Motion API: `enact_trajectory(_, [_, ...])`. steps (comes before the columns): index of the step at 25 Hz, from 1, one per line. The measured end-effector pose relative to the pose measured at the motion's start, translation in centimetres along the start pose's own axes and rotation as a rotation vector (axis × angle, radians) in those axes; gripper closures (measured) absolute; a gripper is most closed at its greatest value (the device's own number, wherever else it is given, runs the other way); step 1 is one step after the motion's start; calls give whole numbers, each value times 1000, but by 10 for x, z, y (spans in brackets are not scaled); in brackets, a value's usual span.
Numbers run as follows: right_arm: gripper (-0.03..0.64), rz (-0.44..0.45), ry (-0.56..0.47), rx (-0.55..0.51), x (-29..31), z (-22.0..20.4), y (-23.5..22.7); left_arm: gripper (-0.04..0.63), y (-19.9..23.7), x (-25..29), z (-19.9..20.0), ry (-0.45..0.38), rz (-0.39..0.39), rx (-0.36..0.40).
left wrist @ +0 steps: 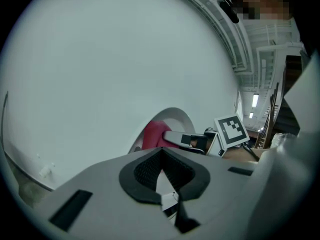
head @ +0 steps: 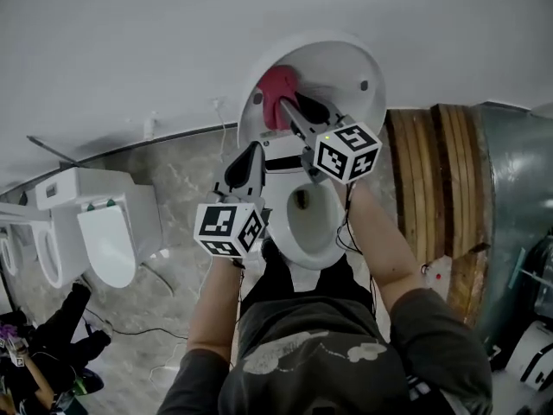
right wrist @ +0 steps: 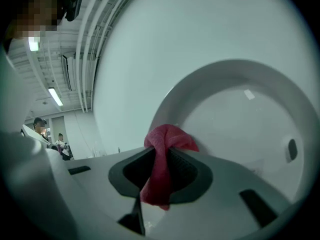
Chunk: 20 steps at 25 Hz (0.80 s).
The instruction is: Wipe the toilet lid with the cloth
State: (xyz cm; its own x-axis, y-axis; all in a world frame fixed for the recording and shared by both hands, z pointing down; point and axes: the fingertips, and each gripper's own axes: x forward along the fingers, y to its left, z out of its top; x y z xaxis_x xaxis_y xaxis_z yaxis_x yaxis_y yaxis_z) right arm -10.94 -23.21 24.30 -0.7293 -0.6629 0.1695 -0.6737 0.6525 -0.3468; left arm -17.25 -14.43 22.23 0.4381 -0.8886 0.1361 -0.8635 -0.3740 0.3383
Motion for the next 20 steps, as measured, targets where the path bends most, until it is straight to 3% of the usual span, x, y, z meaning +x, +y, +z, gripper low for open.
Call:
enact_trajectory(10, [541,-57,-110,1,18,35,-15,588,10,9,5,2,-24,43])
enact_trajectory(15, [541,-100,-176,55,-14,59,-56,588,-14,25,2,2,-18,33])
enact_trajectory(20, [541,-212,-208,67,-55,64,-104,589,-44,46,-7,18,-40,33])
